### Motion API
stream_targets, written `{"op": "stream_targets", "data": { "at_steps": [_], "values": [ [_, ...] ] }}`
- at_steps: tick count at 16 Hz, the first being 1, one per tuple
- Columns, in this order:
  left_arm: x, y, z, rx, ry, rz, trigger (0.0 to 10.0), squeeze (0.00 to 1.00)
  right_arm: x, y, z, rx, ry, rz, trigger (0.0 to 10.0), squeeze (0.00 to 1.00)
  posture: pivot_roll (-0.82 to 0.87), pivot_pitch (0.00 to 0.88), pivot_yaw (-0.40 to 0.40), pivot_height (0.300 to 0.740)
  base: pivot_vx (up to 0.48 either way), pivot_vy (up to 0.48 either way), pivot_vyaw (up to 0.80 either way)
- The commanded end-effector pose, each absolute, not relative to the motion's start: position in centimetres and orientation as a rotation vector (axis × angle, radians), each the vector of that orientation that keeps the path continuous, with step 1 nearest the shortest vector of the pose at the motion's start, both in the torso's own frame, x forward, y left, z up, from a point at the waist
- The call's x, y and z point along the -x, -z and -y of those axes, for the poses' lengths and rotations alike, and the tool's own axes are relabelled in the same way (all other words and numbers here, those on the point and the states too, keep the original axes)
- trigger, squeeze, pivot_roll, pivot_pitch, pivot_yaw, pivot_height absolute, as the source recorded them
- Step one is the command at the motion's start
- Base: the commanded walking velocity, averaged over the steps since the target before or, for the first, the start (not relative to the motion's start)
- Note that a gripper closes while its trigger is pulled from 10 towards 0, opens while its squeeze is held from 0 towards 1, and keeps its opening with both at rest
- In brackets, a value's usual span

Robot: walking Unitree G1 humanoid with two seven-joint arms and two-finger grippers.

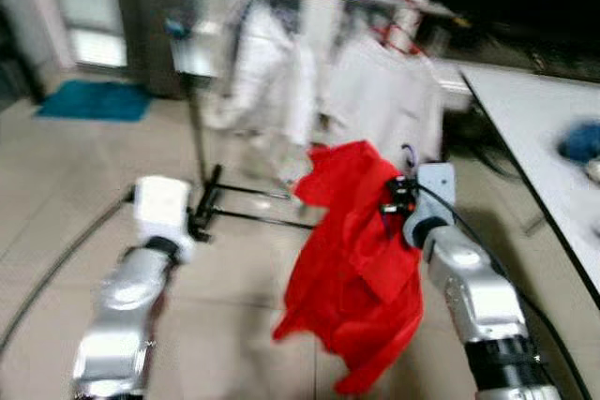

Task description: Hang hanger

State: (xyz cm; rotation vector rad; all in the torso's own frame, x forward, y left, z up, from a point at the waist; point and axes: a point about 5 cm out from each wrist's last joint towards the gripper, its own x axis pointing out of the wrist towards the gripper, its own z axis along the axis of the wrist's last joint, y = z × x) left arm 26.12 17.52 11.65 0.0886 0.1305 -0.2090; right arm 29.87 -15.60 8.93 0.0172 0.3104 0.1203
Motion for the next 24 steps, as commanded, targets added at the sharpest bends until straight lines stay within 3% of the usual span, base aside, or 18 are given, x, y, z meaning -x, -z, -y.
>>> {"op": "stream_targets", "data": {
  "at_steps": [1, 13, 17, 24],
  "values": [
    [-26.1, -11.9, -18.1, -0.105, 0.196, -0.121, 10.0, 0.0, -30.4, -10.0, 15.3, -0.027, -0.13, -0.261, 10.0, 0.0, 0.03, 0.0, -0.09, 0.74, 0.33, 0.0, 0.0],
    [-26.4, -12.3, -18.2, -0.148, 0.209, -0.121, 10.0, 0.0, -30.7, -10.4, 14.1, -0.028, -0.199, -0.226, 10.0, 0.0, 0.04, 0.0, -0.086, 0.74, 0.336, 0.0, 0.0],
    [-26.5, -12.3, -17.8, -0.196, 0.262, -0.126, 10.0, 0.0, -30.5, -10.5, 14.0, -0.102, -0.194, -0.225, 10.0, 0.0, 0.04, 0.0, -0.075, 0.74, 0.338, 0.0, 0.0],
    [-27.2, -12.8, -17.5, -0.181, 0.317, -0.113, 10.0, 0.0, -29.7, -10.6, 13.5, -0.177, -0.2, -0.192, 10.0, 0.0, 0.03, 0.0, -0.005, 0.74, 0.339, 0.0, 0.0]
  ]
}}
